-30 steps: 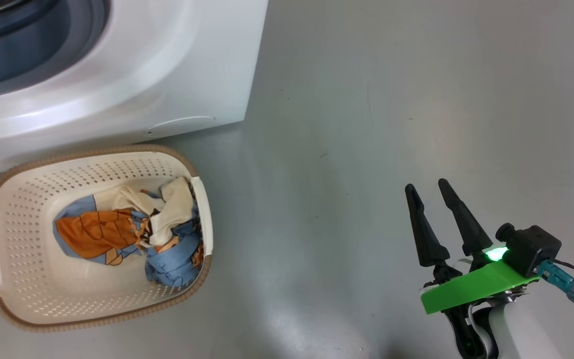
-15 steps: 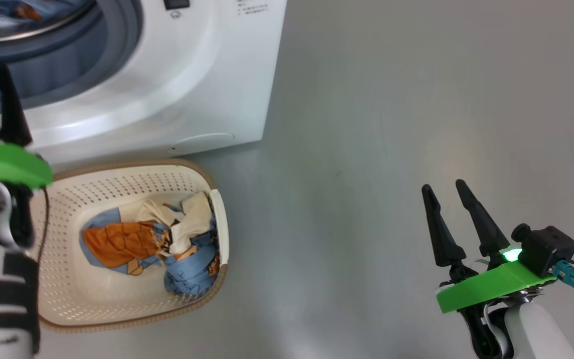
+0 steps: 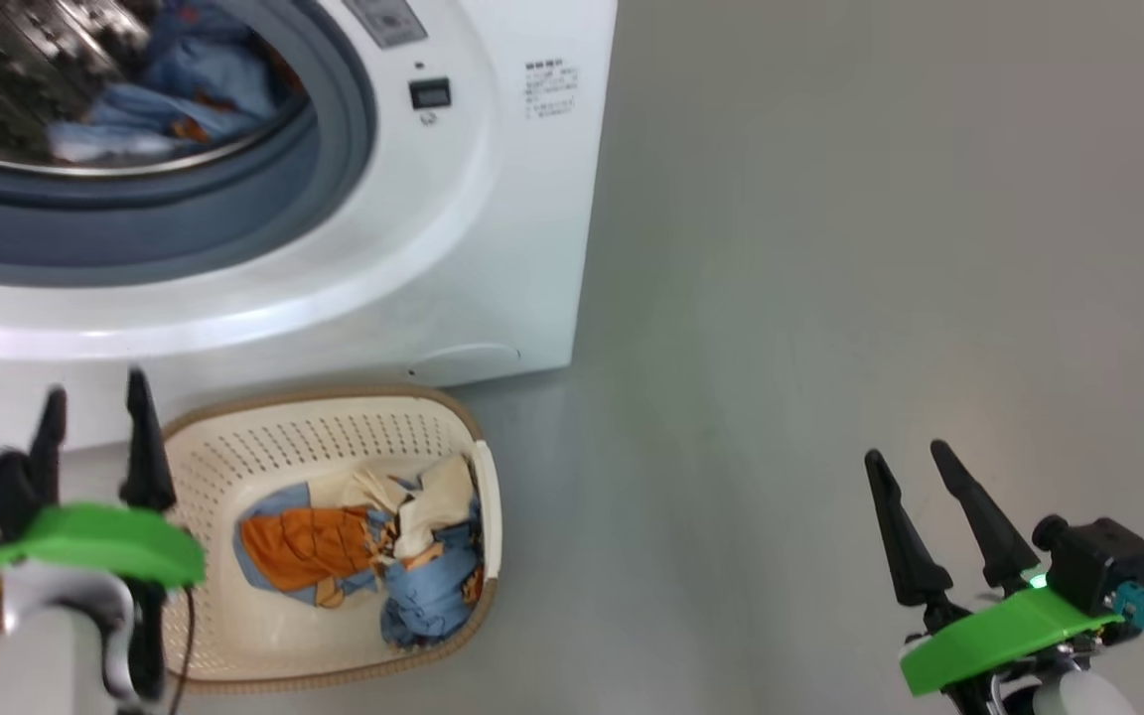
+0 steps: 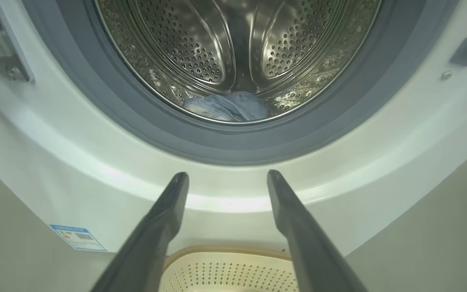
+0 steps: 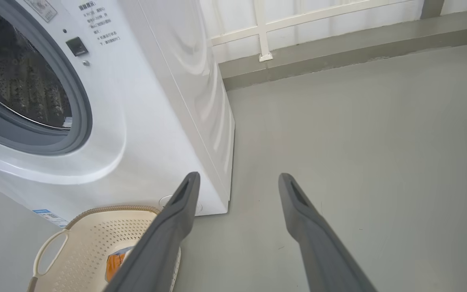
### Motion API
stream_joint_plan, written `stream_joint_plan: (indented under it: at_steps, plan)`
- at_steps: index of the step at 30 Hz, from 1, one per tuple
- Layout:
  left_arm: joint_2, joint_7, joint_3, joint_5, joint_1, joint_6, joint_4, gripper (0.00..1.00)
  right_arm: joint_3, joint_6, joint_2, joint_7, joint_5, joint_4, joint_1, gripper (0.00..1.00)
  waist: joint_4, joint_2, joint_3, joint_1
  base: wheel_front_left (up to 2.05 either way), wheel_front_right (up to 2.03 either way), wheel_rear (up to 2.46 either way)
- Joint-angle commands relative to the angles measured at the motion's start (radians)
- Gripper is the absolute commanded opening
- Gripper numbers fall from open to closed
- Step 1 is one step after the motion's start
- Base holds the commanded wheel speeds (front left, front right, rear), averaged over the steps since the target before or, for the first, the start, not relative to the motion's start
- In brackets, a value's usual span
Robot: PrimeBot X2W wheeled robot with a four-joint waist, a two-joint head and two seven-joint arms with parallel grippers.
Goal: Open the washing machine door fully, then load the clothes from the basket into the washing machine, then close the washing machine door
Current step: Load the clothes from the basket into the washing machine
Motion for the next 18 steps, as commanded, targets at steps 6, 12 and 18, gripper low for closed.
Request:
stream_joint_plan:
  at_steps: [6,12,18]
  plan:
    - [0.002,-0.005,0.043,0.018,0.157,-0.002,-0.088,1.0,0.028,0.003,-0.038,-0.012,0.01,-0.006,0.067,1.0,0.035,0.0,-0.126,0.0,0.0,0.0,0.0]
    - [-0.014,-0.005,0.048,0.029,0.251,-0.002,-0.135,1.0,0.027,0.003,-0.055,-0.012,0.017,-0.005,0.11,1.0,0.044,0.0,-0.176,0.0,0.0,0.0,0.0]
    - [-0.027,-0.005,0.052,0.052,0.353,-0.002,-0.19,1.0,0.025,0.003,-0.078,-0.012,0.028,-0.005,0.161,1.0,0.05,0.0,-0.228,0.0,0.0,0.0,0.0]
